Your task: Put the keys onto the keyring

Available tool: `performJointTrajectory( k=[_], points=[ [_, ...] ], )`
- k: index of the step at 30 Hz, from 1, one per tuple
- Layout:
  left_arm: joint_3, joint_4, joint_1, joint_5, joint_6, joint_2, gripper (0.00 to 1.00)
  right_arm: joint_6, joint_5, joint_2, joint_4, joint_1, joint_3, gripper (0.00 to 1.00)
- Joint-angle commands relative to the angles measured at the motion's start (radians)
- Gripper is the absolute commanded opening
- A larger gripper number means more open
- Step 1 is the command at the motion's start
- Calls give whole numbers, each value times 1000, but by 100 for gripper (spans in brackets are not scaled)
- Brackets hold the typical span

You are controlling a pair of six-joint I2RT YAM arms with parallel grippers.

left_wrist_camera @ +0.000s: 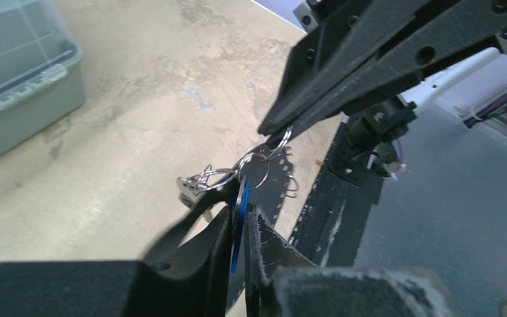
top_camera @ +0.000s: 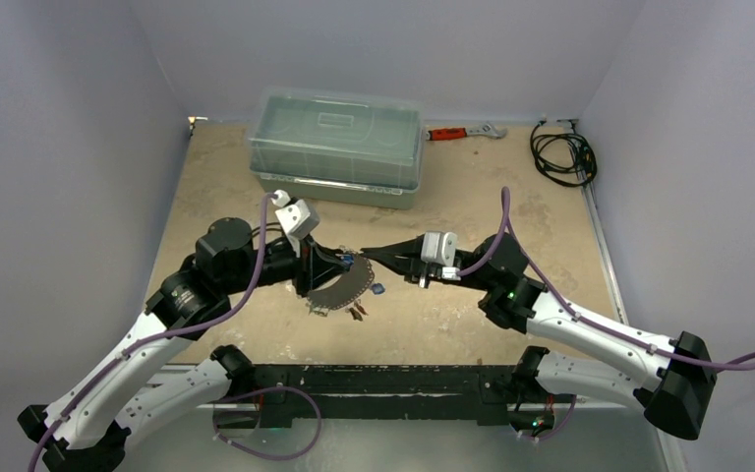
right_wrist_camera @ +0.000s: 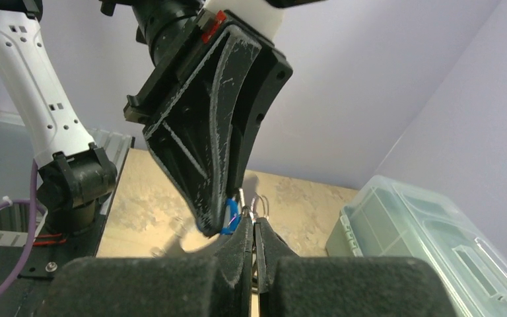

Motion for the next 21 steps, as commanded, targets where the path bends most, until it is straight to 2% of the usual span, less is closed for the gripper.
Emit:
performJointTrajectory(
  k=[1,4,7,12,18,19,21],
  points=[
    [-8,20,3,-92,99,-25,12,-8,9,-20,21,2,-4,0],
    [-53,53,2,-92,162,-32,12,-7,4,-19,23,2,-4,0],
    [-105,101,3,-70,204,-39,0,-7,0,-18,23,2,-5,0],
    [-146,197,3,34,187,-27,0,-7,0,-17,23,2,-7,0],
    [-102,157,3,-27,224,-26,0,-8,18,-14,14,2,-9,0],
    [-83,135,3,-44,230,-21,0,-8,24,-12,10,2,-10,3],
    [-34,88,2,-88,237,-7,0,-4,43,-7,4,2,-13,22]
  ],
)
